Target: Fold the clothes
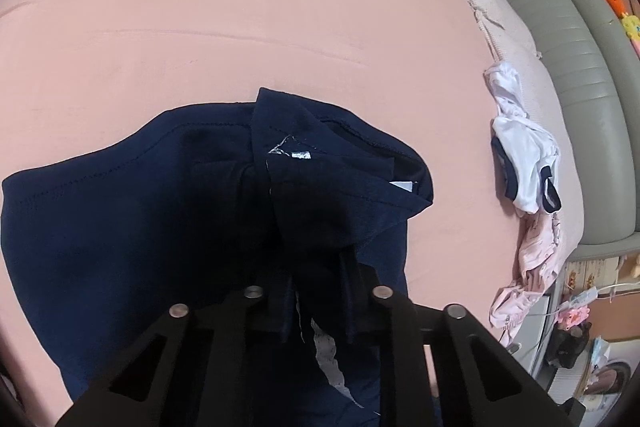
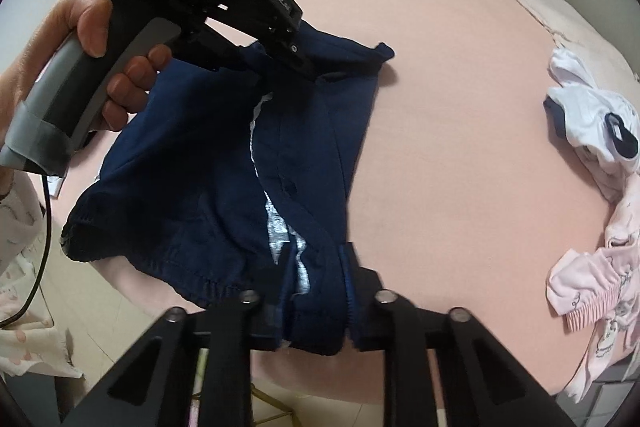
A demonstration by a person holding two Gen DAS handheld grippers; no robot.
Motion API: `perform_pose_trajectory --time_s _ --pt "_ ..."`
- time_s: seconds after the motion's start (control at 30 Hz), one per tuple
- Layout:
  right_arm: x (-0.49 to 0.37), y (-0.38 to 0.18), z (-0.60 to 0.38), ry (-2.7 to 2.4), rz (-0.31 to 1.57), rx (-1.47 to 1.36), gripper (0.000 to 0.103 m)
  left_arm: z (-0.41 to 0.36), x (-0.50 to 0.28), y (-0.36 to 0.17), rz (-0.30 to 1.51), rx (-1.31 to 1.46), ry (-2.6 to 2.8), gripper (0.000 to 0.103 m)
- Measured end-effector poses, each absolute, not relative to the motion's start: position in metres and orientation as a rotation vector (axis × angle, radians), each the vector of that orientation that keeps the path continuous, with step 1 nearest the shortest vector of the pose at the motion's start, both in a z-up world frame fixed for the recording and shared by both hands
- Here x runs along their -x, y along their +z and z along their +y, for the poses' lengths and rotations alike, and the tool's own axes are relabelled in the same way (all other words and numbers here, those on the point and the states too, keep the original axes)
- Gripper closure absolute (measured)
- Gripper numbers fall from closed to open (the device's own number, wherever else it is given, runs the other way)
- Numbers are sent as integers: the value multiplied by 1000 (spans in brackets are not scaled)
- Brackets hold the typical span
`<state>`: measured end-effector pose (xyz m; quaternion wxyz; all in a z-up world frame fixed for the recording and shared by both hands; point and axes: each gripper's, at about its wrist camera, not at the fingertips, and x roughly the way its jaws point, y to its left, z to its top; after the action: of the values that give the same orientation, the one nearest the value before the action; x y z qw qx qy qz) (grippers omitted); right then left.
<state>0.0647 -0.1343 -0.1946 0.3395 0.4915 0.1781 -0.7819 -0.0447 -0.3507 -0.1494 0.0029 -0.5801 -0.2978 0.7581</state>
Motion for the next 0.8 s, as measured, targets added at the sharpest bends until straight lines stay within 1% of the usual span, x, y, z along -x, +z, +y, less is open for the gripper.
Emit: perform_pose_trajectory --time_s 0.07,0.2,0.3,0.43,0.63,0.7,0.8 --pt "-65 -194 -136 -2038 476 -1280 93 -348 44 -148 -886 1820 2394 91" --pt "-66 -187 -135 -2070 491 -1252 95 -340 43 -137 -814 1778 2460 96" --pt "-65 -178 -133 -2084 498 -1233 95 -335 45 -126 -767 1743 2487 97" --pt "-62 -171 -135 -2050 504 -1229 95 -333 48 -113 -759 1708 2467 97" --pt "-64 -152 -141 -2001 453 -1220 95 -326 56 -101 -674 1680 2496 97" --pt "-65 -145 -145 -1977 438 -1212 95 -328 60 -101 -678 1678 2512 97" --pt "-68 -138 -153 -1948 426 -1205 95 -338 56 -102 -736 1678 2497 97"
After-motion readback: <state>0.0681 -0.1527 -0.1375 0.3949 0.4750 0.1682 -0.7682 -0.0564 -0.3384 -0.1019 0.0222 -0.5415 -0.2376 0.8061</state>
